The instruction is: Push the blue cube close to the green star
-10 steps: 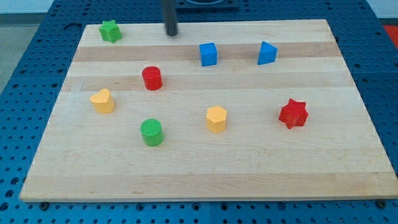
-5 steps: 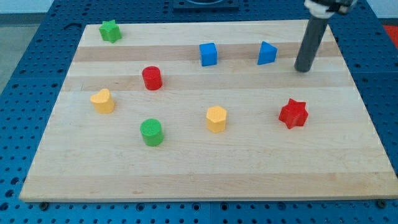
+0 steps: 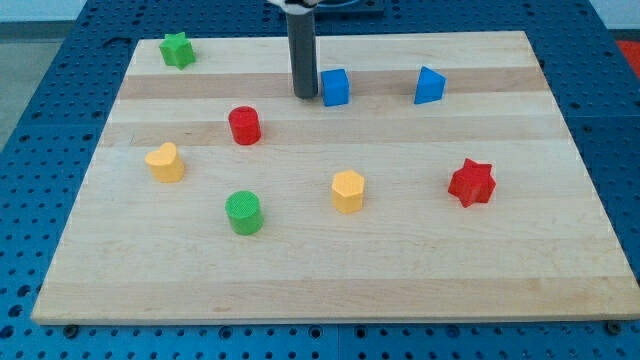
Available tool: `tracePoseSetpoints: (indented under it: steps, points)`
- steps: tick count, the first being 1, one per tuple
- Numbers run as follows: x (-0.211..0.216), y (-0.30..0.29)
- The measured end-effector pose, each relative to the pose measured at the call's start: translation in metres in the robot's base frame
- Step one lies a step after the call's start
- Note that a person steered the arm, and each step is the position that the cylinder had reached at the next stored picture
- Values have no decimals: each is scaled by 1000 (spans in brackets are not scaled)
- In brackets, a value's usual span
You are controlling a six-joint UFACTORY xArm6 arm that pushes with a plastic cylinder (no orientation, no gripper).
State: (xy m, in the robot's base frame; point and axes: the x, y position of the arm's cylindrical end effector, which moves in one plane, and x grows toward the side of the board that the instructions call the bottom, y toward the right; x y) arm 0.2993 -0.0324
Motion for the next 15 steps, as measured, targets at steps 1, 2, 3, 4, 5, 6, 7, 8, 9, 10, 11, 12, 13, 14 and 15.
tracePoseSetpoints:
  steps: [1,2,3,4,5,6,7,8,9,10,11,12,13,14,15]
  points:
    - [23,6]
    - [54,18]
    - [54,54]
    - [23,52]
    - [-1,26]
    - [-20,7]
    - [-30,-3]
    - [-35,-4]
    - [-38,27]
    - [-53,45]
    - [-70,38]
    - [-51,4]
    - [-46,23]
    - [-49,26]
    - [-60,8]
